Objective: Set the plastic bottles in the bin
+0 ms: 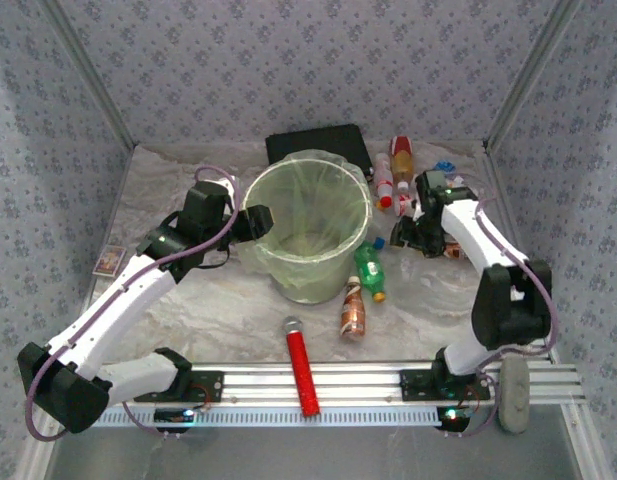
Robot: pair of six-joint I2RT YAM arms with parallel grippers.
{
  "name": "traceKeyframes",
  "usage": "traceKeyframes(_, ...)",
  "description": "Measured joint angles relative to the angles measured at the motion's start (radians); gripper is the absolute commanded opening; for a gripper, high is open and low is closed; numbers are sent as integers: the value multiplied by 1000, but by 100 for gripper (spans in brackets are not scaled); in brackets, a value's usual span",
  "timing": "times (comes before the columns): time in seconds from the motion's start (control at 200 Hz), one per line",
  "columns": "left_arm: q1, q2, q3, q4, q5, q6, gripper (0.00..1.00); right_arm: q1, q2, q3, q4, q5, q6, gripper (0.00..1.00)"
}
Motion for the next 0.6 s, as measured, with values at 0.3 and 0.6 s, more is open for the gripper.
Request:
traceKeyframes(0.3,0,0,0,1,0,7,66,51,-126,381,-159,-19,-8,49)
traceKeyframes(0.6,0,0,0,2,1,8,67,284,-29,785,-221,13,-7,48)
